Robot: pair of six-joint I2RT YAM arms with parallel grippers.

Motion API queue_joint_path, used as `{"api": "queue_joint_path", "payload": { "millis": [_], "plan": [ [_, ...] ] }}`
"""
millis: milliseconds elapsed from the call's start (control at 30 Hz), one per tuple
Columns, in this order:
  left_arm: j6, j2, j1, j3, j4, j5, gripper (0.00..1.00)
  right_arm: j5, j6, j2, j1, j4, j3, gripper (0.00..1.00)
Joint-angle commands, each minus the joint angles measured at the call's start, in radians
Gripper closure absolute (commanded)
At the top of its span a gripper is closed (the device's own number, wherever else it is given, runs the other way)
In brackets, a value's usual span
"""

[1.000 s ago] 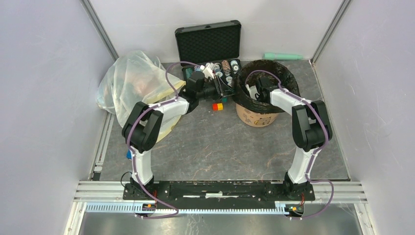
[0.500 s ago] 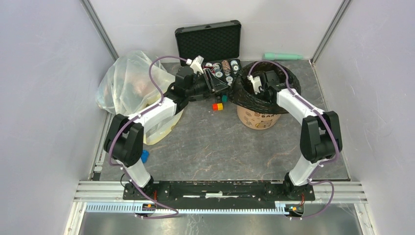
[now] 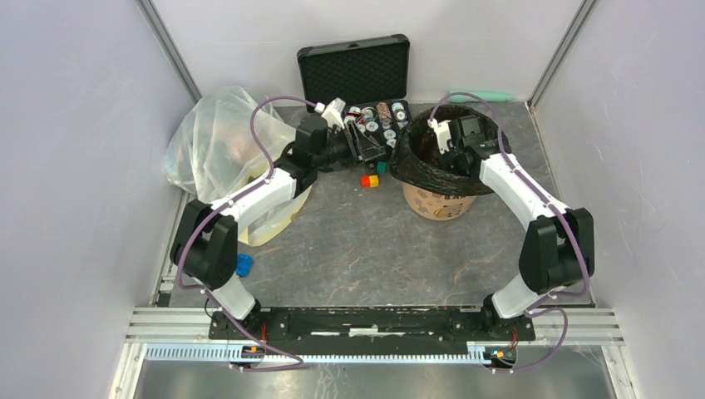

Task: Put the trash bags into the trash bin

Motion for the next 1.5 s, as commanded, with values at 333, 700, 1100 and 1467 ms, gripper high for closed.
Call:
{"api": "queue_joint_path", "payload": {
  "millis": [333,700,1100,1467],
  "plan": [
    [0.095,-0.128,-0.049,-0.079,0.016,-0.005,0.52,0.09,0.075,-0.14,-0.003,0.033,0.144,0.62],
    [0.162,-0.295,-0.051,-0.138,-0.087,-0.047,0.51,-0.139,-0.036,-0.35,0.002,0.013,0.176,0.34],
    [0.231,-0.482,-0.051,-0.203,-0.189,-0.123,0.5,-0.285,-0.116,-0.534,0.061,0.083,-0.042,0.02],
    [0.218,-0.575,-0.052,-0.267,-0.23,-0.108,0.48,-0.116,-0.112,-0.491,0.063,0.2,-0.243,0.02]
  ]
}}
